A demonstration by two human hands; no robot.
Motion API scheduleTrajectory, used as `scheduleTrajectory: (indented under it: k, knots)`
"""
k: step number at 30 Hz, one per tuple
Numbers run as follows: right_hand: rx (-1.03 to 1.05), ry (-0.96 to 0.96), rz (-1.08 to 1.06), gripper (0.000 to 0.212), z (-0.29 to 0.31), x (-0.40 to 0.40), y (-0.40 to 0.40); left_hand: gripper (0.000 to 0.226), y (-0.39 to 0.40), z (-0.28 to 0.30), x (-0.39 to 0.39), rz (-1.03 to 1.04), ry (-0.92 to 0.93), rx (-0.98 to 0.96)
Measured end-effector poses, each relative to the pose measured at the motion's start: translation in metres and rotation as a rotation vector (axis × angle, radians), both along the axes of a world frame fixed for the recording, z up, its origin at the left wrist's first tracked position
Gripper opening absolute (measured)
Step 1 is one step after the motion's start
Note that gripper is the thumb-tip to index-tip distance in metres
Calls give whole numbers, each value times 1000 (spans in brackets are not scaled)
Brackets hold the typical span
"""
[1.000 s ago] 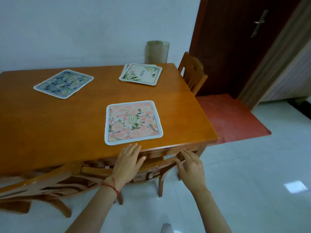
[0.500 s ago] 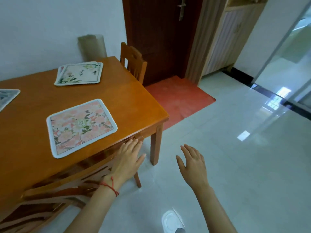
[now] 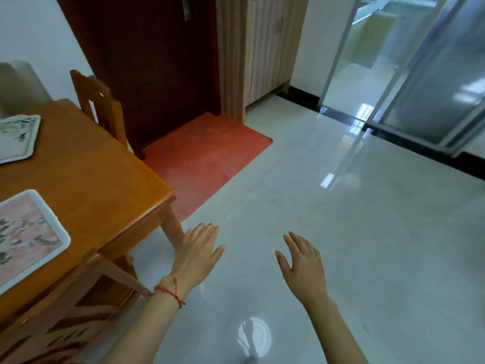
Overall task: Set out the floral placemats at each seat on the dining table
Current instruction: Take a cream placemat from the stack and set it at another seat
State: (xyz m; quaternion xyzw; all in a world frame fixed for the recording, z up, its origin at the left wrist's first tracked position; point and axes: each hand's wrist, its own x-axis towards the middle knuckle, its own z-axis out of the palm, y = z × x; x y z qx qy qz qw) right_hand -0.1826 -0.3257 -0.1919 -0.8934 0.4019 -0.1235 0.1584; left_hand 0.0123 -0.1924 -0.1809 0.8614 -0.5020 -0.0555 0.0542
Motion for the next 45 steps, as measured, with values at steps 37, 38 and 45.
scheduleTrajectory:
  k: [37, 38, 45]
  knots:
    - [-9, 137, 92, 65, -29, 245, -370, 51, -357, -58, 237, 23, 72, 37]
    - [-13, 136, 123, 65, -30, 257, -383, 51, -366, -59, 245, 48, 74, 32]
    - [-44, 135, 358, 62, -32, 340, -466, 62, -418, -62, 297, 242, 113, 27]
